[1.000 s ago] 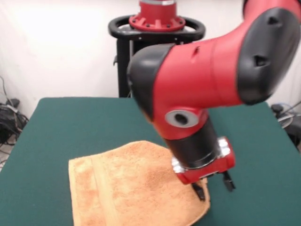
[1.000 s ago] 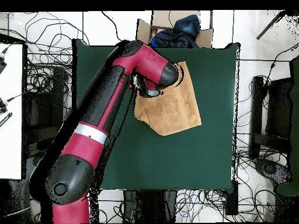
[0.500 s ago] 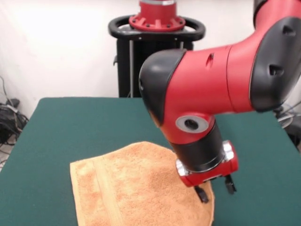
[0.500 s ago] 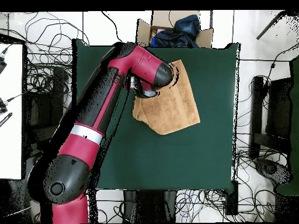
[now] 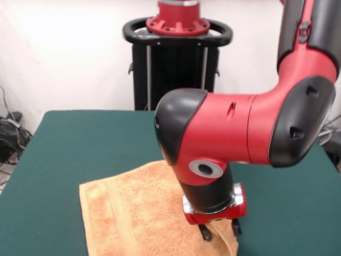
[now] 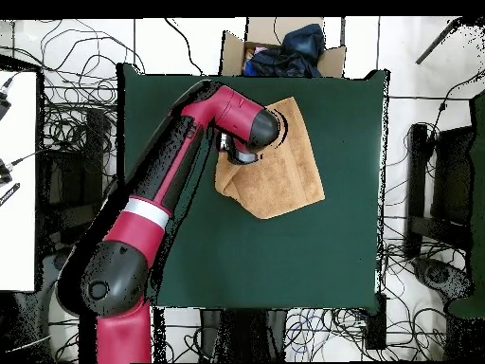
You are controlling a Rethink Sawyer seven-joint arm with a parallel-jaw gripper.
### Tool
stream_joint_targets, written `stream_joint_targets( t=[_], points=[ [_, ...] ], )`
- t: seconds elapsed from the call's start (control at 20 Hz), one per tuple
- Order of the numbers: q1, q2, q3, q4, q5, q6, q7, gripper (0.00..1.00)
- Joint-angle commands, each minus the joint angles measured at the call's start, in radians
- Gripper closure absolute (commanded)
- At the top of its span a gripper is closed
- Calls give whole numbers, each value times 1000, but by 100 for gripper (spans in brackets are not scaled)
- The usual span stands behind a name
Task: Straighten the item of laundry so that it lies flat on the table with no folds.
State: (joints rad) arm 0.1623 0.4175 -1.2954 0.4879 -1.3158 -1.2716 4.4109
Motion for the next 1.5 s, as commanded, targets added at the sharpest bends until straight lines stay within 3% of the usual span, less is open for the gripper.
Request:
stream_joint_targets(
  t=[0.05, 0.6, 1.05, 1.5],
  points=[
    [-9, 49, -64, -32, 128, 50, 311, 0],
    [2, 0, -114, 10, 213, -24, 314, 0],
    [14, -2, -306, 99, 383, -182, 345, 0],
    [12, -20, -435, 172, 481, -332, 384, 0]
  ],
)
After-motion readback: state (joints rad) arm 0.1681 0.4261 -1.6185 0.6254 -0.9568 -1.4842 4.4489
